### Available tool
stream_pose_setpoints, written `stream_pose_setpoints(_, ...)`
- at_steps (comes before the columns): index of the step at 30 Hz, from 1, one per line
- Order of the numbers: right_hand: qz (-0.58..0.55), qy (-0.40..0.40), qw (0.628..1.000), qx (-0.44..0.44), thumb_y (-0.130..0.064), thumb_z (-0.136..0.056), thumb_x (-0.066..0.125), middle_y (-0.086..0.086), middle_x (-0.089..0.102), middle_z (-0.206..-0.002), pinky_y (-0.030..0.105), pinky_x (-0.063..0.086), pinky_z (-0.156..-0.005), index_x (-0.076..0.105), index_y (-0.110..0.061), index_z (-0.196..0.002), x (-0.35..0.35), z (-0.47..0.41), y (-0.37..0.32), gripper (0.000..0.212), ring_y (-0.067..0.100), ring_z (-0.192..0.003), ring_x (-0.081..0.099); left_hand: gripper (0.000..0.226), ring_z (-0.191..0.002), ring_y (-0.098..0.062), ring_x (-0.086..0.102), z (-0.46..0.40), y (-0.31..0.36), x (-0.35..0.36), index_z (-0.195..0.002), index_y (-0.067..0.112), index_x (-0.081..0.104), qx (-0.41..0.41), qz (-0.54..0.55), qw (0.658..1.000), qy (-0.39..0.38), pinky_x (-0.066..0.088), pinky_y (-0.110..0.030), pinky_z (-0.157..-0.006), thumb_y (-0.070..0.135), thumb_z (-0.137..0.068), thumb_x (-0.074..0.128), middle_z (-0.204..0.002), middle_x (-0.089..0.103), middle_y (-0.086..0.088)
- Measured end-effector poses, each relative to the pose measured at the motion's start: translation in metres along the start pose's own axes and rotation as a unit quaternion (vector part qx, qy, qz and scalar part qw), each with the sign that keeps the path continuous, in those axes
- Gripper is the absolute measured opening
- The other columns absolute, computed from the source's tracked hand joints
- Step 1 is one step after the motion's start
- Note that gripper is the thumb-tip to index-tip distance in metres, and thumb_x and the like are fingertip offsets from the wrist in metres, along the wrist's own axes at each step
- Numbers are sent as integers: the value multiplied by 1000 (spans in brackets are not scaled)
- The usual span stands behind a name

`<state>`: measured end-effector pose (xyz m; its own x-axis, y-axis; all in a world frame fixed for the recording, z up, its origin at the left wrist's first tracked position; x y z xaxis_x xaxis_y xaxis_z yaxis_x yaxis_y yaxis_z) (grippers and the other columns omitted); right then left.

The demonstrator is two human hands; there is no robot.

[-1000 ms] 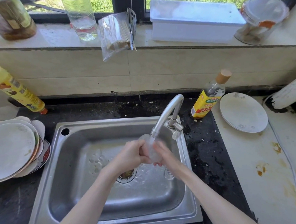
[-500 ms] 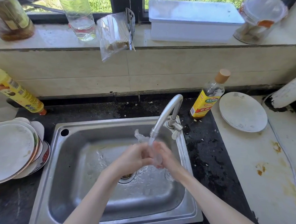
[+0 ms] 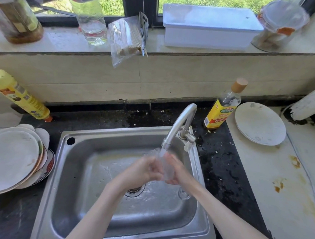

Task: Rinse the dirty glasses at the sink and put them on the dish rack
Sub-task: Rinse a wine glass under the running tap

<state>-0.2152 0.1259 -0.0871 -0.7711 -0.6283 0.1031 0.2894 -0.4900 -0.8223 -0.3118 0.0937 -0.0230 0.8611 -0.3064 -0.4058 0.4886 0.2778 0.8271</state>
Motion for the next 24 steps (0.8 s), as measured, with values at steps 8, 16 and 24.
stream_pose_setpoints(8,29,-29,999,-17,-91,-65,35,17,60,-86,27,39,-50,60,-26,-119,1,3,-1,88,16,-57,53,26,-49,-5,51,-5,7,-11,-58,16,58,-15,-5,996,83,41,-15,-48,14,-65,83,-55,57,9)
stream_pose_setpoints(16,17,-11,999,41,-84,-74,23,22,68,-78,22,26,-53,71,-29,-90,-1,5,-1,75,35,-60,57,23,-68,11,56,0,1,10,-92,25,74,1,-99,989,-108,40,-3,-67,7,-80,68,-77,68,18)
stream_pose_setpoints(24,30,27,999,-22,-76,-75,41,-3,62,-80,13,33,-43,54,-21,-119,-10,2,-3,72,-1,-48,52,39,-62,5,52,-4,-4,-3,-62,29,46,19,-54,995,84,38,-10,-60,7,-68,78,-65,55,13)
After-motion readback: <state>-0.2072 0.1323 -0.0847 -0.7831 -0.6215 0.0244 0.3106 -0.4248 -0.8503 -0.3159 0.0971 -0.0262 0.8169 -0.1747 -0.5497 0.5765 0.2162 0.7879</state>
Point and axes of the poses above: each hand's wrist, its own z-axis away from the middle knuckle, its own x-axis out of the palm, y = z × x, the point moved 7 cm from there along -z, towards the middle knuckle
